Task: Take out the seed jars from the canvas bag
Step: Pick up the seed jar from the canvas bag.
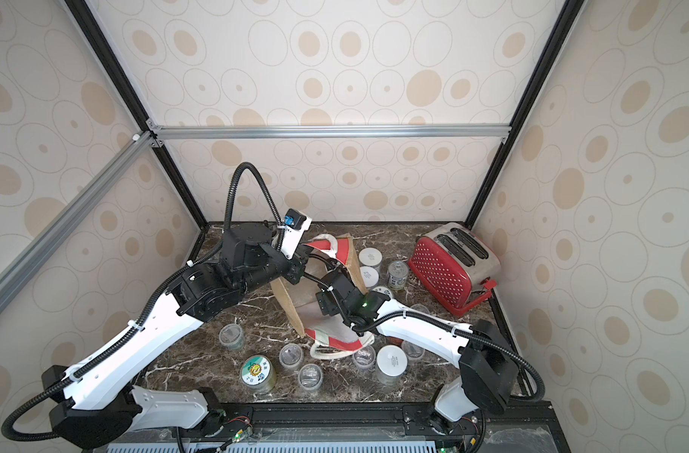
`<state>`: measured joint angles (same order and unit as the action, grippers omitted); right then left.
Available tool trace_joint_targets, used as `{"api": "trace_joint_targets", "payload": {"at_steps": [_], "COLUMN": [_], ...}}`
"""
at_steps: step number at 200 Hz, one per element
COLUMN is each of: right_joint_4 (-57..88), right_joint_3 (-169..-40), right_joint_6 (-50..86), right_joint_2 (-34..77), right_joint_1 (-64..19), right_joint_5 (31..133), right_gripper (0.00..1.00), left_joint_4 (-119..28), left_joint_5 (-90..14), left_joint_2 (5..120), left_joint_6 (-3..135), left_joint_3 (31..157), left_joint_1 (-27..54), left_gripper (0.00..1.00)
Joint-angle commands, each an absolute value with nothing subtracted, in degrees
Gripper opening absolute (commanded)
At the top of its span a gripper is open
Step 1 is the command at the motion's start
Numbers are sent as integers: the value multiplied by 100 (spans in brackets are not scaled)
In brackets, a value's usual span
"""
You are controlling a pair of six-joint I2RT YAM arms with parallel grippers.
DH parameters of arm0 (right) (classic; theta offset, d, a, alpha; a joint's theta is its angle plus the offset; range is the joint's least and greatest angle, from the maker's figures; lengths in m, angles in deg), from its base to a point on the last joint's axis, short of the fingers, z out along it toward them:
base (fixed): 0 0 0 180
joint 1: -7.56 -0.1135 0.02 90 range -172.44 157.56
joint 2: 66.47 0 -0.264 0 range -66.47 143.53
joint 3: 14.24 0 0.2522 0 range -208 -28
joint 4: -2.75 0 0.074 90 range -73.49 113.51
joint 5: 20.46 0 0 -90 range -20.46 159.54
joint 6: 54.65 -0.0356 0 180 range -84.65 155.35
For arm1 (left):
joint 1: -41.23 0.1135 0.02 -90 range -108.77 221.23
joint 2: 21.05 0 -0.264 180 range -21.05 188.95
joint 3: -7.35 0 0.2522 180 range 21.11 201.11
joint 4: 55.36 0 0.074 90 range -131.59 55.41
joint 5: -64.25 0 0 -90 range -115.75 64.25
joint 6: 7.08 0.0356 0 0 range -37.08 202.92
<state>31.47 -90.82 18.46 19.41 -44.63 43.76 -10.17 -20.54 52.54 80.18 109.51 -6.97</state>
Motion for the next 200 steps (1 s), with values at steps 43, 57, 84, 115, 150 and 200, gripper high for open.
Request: {"api": "trace_joint_targets", "payload": {"at_steps": [43, 57, 84, 115, 150, 200], "right_joint_4": [3127, 3222, 3237, 3099, 3055, 2798], "right_joint_3": [-9384, -9418, -9406, -9428, -9526, -9378], "right_joint_6": [1805, 1739, 1597, 1596, 1737, 1856], "right_joint_2": [2109, 2189, 2313, 2333, 2233, 1827], "right_joint_1": [-4493, -4494, -4500, -4493, -4495, -4498], "right_joint_5": [4148, 4186, 4272, 4387, 4463, 4938], "right_gripper": [90, 90, 90, 79, 66, 56], "left_joint_4": [-1157, -1178, -1240, -1252, -1224, -1184], "left_joint_5": [-2734, -2735, -2813, -2857, -2747, -2250], "left_joint_2": [4944, 4910, 4882, 4890, 4882, 4927], "left_joint_6": [8205, 8205, 8199, 8196, 8187, 8154], "left_joint_3": [11173, 11157, 11157, 11163, 11110, 11026], "left_joint_1": [-708, -707, -704, -693, -682, -632], "left_gripper": [0, 0, 0, 0, 0, 0]}}
